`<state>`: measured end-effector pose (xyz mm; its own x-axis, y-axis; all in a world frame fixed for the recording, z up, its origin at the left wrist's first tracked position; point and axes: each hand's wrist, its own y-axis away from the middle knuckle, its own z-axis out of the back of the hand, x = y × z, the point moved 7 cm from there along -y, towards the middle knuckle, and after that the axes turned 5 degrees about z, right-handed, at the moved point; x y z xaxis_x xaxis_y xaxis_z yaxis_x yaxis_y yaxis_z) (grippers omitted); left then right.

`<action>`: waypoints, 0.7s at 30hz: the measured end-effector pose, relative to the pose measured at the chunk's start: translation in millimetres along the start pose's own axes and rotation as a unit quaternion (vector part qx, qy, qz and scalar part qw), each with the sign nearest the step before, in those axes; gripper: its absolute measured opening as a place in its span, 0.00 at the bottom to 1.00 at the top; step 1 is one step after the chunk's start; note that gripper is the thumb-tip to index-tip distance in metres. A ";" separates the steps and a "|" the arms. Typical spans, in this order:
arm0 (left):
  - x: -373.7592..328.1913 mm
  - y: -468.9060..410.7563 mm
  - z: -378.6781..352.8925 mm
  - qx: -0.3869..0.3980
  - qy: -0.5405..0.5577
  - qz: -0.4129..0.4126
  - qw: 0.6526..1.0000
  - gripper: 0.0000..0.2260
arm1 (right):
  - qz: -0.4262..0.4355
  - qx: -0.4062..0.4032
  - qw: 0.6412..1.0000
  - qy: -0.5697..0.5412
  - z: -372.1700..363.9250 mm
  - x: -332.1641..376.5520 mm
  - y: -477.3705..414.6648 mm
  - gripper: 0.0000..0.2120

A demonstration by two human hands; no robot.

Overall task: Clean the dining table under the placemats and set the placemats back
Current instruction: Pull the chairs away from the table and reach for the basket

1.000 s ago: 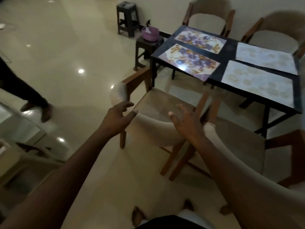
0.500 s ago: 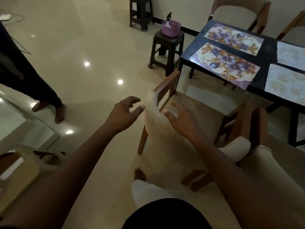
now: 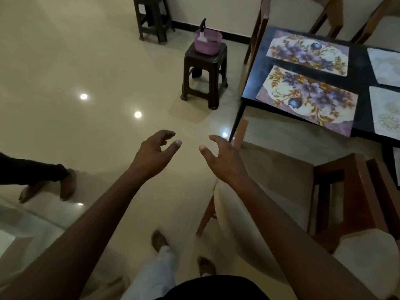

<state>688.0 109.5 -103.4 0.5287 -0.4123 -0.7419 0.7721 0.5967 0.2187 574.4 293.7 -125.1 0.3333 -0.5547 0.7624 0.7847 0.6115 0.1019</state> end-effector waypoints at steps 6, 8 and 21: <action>21.1 -125.2 49.4 0.040 0.006 -0.031 0.999 0.20 | -0.033 -0.032 0.999 0.028 -36.1 35.8 -107.1 0.29; 26.6 -163.3 72.5 0.058 0.006 -0.036 0.998 0.20 | -0.054 -0.039 0.997 0.025 -49.3 51.7 -140.0 0.29; 17.4 -428.4 172.8 0.092 0.000 -0.081 0.992 0.20 | -0.083 -0.099 0.992 0.006 -84.1 120.0 -382.3 0.29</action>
<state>427.4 -272.3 -100.5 0.3928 -0.4922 -0.7768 0.8982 0.3868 0.2090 358.4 -54.1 -126.3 0.1956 -0.6460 0.7378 0.9160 0.3891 0.0979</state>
